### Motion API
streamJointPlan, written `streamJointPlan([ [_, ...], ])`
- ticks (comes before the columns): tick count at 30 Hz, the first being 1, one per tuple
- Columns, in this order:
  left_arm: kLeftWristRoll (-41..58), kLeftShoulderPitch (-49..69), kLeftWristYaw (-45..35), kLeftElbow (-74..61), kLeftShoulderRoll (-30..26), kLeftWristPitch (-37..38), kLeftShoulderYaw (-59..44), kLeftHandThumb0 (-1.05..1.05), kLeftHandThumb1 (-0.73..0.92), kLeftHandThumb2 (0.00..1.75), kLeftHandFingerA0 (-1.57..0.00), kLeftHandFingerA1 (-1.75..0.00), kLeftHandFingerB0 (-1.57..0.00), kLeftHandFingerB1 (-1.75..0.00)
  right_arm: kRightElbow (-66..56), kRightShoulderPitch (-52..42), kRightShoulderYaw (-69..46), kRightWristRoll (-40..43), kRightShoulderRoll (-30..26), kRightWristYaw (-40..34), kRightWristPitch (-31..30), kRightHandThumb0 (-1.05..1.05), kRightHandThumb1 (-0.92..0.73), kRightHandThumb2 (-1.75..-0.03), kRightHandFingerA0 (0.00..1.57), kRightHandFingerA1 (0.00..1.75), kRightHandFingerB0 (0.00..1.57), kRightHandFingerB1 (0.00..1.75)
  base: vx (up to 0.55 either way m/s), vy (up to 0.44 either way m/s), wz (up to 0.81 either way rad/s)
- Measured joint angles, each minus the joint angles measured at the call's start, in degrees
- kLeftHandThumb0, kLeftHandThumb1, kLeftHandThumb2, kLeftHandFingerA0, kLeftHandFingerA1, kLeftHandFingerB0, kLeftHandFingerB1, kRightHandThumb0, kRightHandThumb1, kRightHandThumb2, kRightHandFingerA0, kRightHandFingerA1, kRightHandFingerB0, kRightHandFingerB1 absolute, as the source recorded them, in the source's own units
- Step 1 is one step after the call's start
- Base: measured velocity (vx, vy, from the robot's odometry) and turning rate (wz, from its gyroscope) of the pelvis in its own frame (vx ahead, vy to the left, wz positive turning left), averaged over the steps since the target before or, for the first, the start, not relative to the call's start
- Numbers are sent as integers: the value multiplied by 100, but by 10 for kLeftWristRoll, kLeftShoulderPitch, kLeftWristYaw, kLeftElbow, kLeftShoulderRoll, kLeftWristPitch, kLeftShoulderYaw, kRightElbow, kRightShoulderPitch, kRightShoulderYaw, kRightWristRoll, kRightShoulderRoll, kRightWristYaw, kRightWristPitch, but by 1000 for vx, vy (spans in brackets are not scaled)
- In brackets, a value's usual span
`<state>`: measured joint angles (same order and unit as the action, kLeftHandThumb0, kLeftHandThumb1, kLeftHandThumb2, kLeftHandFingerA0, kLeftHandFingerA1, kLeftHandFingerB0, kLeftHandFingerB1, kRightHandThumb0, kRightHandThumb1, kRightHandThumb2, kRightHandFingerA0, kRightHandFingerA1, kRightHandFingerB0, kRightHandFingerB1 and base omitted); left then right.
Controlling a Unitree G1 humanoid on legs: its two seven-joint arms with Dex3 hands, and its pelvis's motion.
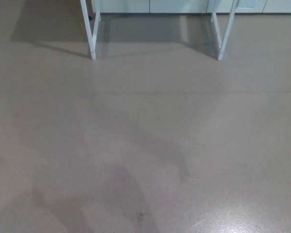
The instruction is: The robot picks up a bottle from a person using its left hand and walk towards the table in frontand put the bottle on the table.
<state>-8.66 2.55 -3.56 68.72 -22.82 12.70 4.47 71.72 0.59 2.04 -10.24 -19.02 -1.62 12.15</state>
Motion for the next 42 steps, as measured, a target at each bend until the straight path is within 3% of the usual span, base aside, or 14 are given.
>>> streamJointPlan([
  [13,-12,11,4,11,-1,27,9,-38,69,61,-33,-37,-27,-33,13,-9,7,-10,0,-13,18,-42,-69,-61,67,51,51,41,0,0,0],
  [14,-13,12,4,11,-1,29,9,-47,56,75,-32,-47,-17,-40,13,-9,6,-10,0,-13,19,-42,-70,-61,64,50,49,41,0,0,0],
  [19,-15,20,12,15,-1,45,5,-58,49,76,-22,-45,-7,-36,14,-12,5,-9,0,-13,21,-42,-69,-61,66,50,50,40,0,0,0],
  [20,-15,21,13,15,-1,49,3,-47,56,59,-25,-39,-11,-25,14,-12,5,-9,0,-13,22,-42,-69,-61,66,50,50,40,0,0,0],
  [23,1,32,9,-8,11,68,-30,-49,52,58,-20,-33,-11,-24,15,-12,6,-10,0,-13,22,-42,-69,-61,66,51,51,41,0,0,0],
  [24,13,41,0,-30,24,80,-48,-47,34,74,-4,-43,0,-32,15,-10,7,-10,0,-13,22,-42,-69,-60,66,51,52,41,0,0,0],
  [25,21,49,-5,-49,32,88,-56,-58,36,72,-6,-35,-6,-20,15,-8,9,-10,0,-13,22,-42,-69,-61,66,52,52,42,0,0,0],
  [28,38,75,-26,-130,54,100,-61,-57,51,56,-5,-28,-2,-24,15,-6,13,-11,1,-13,22,-42,-69,-61,66,52,53,42,0,0,0],
  [29,43,83,-31,-157,58,101,-60,-58,37,77,-1,-29,0,-18,15,-6,13,-11,1,-13,22,-42,-69,-61,66,51,52,41,0,0,0],
  [38,66,148,-61,-382,67,103,-34,-60,37,77,-1,-31,0,-12,15,-3,18,-11,6,-13,22,-41,-69,-60,67,53,52,42,0,0,0],
  [39,69,158,-64,-419,66,103,-27,-60,37,76,0,-31,0,-10,15,-2,19,-11,7,-13,22,-40,-69,-60,63,51,52,42,0,0,0],
  [40,71,163,-66,-435,66,103,-25,-62,45,55,-2,-33,0,-9,15,-2,19,-11,7,-13,22,-41,-69,-60,65,52,54,43,0,0,0],
  [41,73,173,-69,-470,66,103,-18,-62,45,55,-2,-33,0,-9,15,-2,19,-11,7,-13,22,-41,-69,-60,65,52,54,43,0,0,0],
  [42,75,179,-72,-494,66,103,-13,-62,37,78,0,-32,0,-10,15,-2,20,-10,7,-13,22,-41,-69,-60,66,52,54,43,0,0,0],
])
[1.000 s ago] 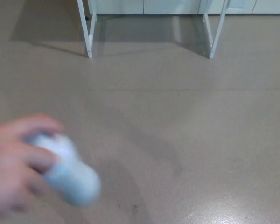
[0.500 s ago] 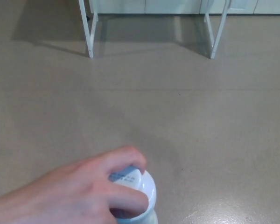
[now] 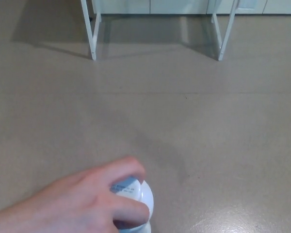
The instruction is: The robot picks up a bottle from a person using its left hand and walk towards the table in frontand put the bottle on the table.
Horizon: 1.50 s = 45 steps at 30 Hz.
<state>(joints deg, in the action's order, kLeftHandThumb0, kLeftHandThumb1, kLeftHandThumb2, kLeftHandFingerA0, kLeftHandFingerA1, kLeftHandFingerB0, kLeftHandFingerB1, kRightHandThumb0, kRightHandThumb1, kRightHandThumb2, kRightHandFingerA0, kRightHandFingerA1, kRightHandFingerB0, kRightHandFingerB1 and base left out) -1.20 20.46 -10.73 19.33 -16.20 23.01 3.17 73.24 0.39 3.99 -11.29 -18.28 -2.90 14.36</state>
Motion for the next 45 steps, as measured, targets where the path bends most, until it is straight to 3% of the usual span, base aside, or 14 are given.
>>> streamJointPlan([
  [2,2,12,-5,-50,0,-1,12,-61,37,79,0,-33,0,-12,0,0,1,0,0,0,0,-41,-69,-61,67,52,54,43,0,0,0],
  [3,3,15,-6,-63,0,-1,15,-68,44,54,-3,-33,0,-9,0,0,1,0,0,0,0,-43,-69,-61,68,52,53,42,0,0,0],
  [6,5,29,-13,-139,-1,-4,35,-59,39,74,0,-27,0,0,0,1,3,0,0,0,0,-43,-69,-61,67,52,54,43,0,0,0],
  [12,12,35,-31,-289,-8,-17,82,-54,38,52,-2,-34,0,-8,1,2,5,0,0,0,0,-42,-69,-60,66,52,54,42,0,0,0],
  [13,14,35,-34,-314,-11,-22,91,-51,34,74,0,-34,0,-13,1,2,5,0,0,0,0,-42,-69,-60,64,51,53,43,0,0,0],
  [16,18,33,-41,-378,-15,-39,116,-61,40,53,-8,-39,0,-8,1,2,6,0,0,0,0,-42,-70,-61,64,51,53,42,0,0,0],
  [18,20,29,-45,-429,-19,-56,136,-58,30,67,-6,-46,0,-6,1,3,6,0,1,0,0,-41,-70,-61,65,51,54,43,0,0,0],
  [21,20,18,-51,-489,-20,-84,169,-55,46,54,-39,-48,0,-22,2,4,8,-1,0,2,0,-44,-70,-61,65,52,55,43,0,0,0],
  [23,19,10,-53,-522,-16,-105,195,-47,36,78,-88,-72,0,-31,2,4,10,-2,0,3,0,-44,-69,-61,67,54,56,45,0,0,0],
  [26,15,1,-52,-550,-3,-129,224,-31,47,91,-99,-87,0,-43,3,5,11,-2,0,3,0,-45,-68,-61,67,54,56,44,0,0,0],
  [27,13,-1,-52,-556,3,-138,235,-20,80,64,-113,-88,-46,-36,3,5,12,-2,0,3,0,-45,-68,-58,69,52,56,42,0,0,0],
  [30,-1,-6,-45,-577,31,-171,276,-10,78,76,-114,-120,-86,-67,4,5,15,-3,0,4,0,-43,-69,-60,66,52,55,43,0,0,0],
  [33,-17,-5,-32,-584,56,-200,303,-10,70,89,-94,-134,-85,-101,5,5,17,-6,0,5,0,-45,-65,-62,66,54,53,44,0,0,0],
  [45,-76,18,8,-584,73,-240,319,-10,69,83,-101,-124,-83,-100,8,14,16,-7,-1,15,0,-42,-69,-60,65,50,57,44,0,0,0],
])
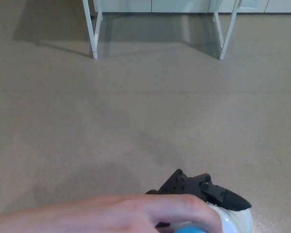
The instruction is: The robot picks up a bottle from a person using its left hand and walk towards the table in frontand put the bottle on the table.
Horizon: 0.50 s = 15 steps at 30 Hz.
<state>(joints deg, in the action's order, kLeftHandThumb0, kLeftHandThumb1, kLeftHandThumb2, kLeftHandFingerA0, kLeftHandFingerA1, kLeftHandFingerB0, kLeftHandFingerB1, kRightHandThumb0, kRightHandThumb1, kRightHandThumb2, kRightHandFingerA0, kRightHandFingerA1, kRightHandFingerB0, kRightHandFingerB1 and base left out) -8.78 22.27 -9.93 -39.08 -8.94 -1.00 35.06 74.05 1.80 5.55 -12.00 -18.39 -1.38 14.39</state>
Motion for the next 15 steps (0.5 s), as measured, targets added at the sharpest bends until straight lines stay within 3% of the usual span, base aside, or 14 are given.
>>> streamJointPlan([
  [9,-12,18,3,0,-7,0,-2,-7,69,82,-103,-133,-83,-100,1,0,1,-2,0,3,0,-45,-65,-62,66,52,55,44,0,0,0],
  [15,-13,29,3,0,-7,0,-14,-8,70,81,-95,-144,-80,-106,2,1,1,-4,0,6,0,-42,-70,-61,63,50,57,44,0,0,0],
])
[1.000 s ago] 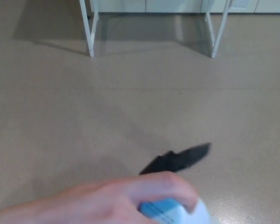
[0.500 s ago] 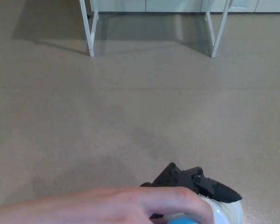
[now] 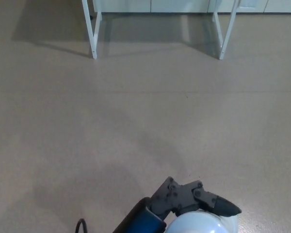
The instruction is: The robot picks up a bottle from a person using its left hand and walk towards the table in frontand put the bottle on the table.
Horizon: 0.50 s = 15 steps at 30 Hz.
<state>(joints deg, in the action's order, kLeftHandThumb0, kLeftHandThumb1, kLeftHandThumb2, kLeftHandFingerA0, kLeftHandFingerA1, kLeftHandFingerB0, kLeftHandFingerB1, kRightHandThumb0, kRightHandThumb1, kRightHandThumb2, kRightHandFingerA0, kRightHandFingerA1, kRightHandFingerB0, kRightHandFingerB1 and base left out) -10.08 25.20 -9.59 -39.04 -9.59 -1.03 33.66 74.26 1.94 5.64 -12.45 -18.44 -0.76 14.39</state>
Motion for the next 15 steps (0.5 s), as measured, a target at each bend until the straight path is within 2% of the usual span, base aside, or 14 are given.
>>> streamJointPlan([
  [2,-1,-1,1,4,3,0,-10,-9,72,79,-101,-140,-80,-107,0,1,-1,-1,-1,2,0,-42,-71,-61,62,48,55,43,0,0,0],
  [7,-3,0,9,22,4,0,-41,-10,72,80,-101,-140,-79,-106,0,3,1,-6,-1,5,-2,-41,-71,-61,61,47,55,42,35,-38,2],
  [10,-6,2,12,31,8,1,-52,-14,75,75,-102,-143,-81,-106,0,5,0,-7,-6,7,-5,-40,-70,-61,60,47,55,42,-29,-35,20],
  [11,-6,6,14,34,9,0,-58,-13,76,74,-99,-146,-78,-114,0,6,0,-7,-7,9,-5,-41,-69,-61,60,47,54,42,18,25,-7],
  [15,-6,19,21,46,18,0,-85,-12,77,75,-98,-148,-76,-117,0,7,0,-7,-9,12,-6,-40,-70,-61,61,47,55,42,71,134,-13],
])
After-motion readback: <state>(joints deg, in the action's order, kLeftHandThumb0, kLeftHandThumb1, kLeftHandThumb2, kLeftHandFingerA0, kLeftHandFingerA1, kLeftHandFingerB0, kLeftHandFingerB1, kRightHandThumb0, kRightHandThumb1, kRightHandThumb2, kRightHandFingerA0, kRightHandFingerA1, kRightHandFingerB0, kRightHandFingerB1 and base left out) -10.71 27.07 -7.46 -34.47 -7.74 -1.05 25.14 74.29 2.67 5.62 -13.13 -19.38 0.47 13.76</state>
